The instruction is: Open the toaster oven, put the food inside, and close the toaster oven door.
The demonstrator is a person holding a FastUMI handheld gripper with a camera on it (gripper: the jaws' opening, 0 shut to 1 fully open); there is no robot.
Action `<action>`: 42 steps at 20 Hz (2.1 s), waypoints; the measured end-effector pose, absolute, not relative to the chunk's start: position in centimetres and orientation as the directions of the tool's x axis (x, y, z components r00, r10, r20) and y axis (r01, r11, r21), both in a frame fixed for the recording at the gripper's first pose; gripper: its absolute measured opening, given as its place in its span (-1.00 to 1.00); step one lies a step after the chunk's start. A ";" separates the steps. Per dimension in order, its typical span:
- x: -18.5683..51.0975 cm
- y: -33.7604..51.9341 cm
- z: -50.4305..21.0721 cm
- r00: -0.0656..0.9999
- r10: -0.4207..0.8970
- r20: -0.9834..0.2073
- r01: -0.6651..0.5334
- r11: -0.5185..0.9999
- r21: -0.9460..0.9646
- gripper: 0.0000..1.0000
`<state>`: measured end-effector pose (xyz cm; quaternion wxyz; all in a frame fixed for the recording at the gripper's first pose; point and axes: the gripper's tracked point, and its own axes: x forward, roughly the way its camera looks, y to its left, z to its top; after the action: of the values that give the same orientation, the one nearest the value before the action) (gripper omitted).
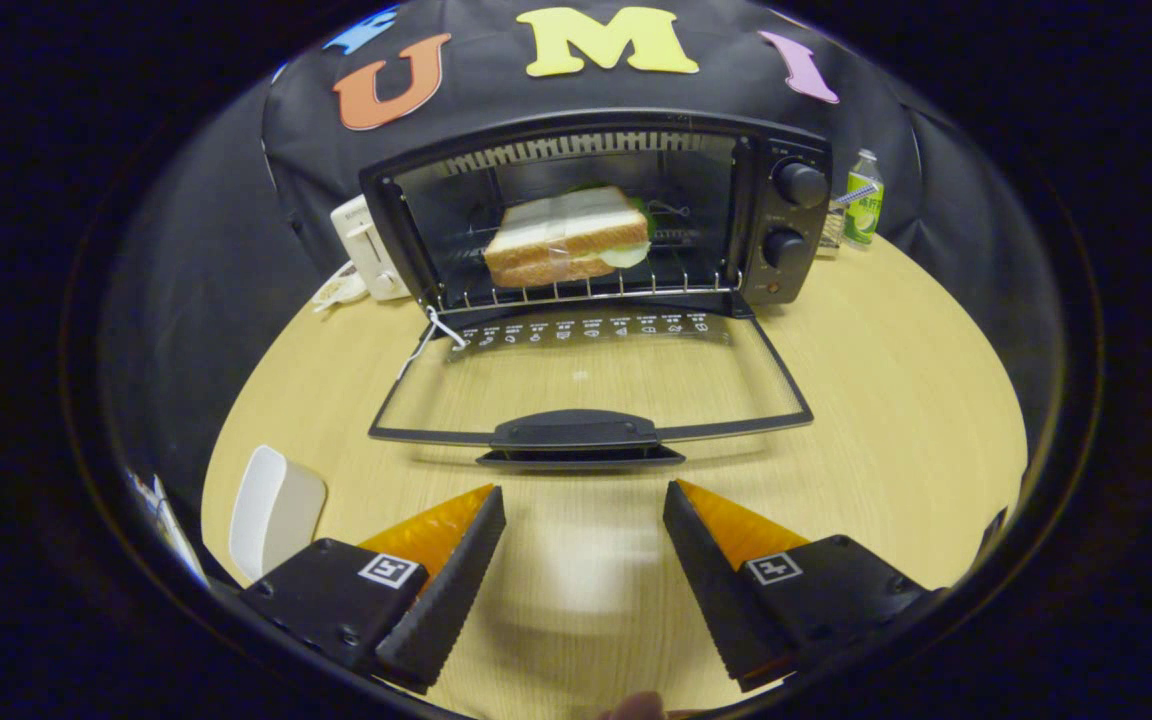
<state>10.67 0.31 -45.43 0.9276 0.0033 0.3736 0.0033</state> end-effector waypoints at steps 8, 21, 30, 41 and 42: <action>12.0 0.2 -46.4 0.717 -0.043 -0.696 0.033 0.999 -0.029 1.00; 11.9 1.7 -35.8 0.827 -0.015 -0.563 0.014 1.000 -0.006 1.00; 11.5 2.4 -23.4 0.936 0.014 -0.353 -0.023 0.999 -0.023 1.00; 4.4 2.8 -4.8 0.993 0.041 -0.109 -0.039 0.999 0.013 1.00; 4.0 3.1 -4.2 0.994 0.045 -0.094 -0.045 0.999 0.004 1.00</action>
<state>3.98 3.08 -4.20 0.9986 0.0010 0.0473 0.0227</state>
